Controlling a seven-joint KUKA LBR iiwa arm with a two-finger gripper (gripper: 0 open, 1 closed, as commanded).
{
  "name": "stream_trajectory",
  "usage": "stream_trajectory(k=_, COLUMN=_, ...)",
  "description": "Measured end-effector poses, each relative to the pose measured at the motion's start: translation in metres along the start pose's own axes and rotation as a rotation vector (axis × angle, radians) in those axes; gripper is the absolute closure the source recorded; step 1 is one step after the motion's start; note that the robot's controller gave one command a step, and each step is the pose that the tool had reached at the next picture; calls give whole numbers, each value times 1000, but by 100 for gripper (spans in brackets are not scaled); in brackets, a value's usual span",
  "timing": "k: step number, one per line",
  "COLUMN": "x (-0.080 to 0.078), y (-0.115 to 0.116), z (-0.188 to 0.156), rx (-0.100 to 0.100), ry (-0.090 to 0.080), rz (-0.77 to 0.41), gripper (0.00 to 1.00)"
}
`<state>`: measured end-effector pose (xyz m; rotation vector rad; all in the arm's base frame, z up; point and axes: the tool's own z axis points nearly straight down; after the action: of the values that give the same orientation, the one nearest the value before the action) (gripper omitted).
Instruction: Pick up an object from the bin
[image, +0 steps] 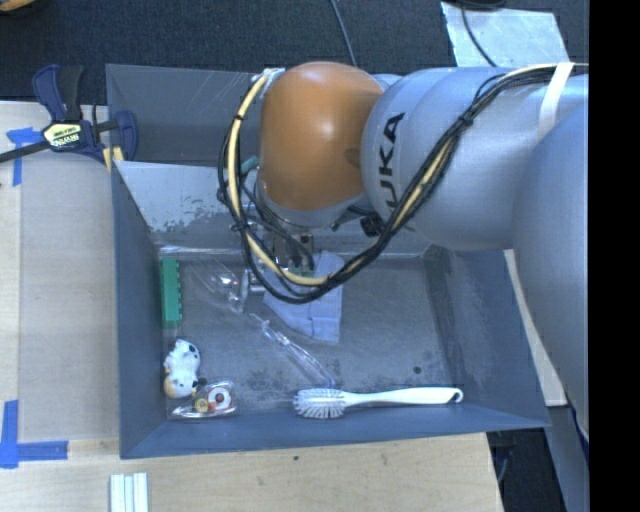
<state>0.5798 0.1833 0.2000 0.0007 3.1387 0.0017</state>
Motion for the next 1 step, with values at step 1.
stream_trajectory(k=1, x=49, y=-69, z=111, rx=0, ry=1, rz=287, gripper=0)
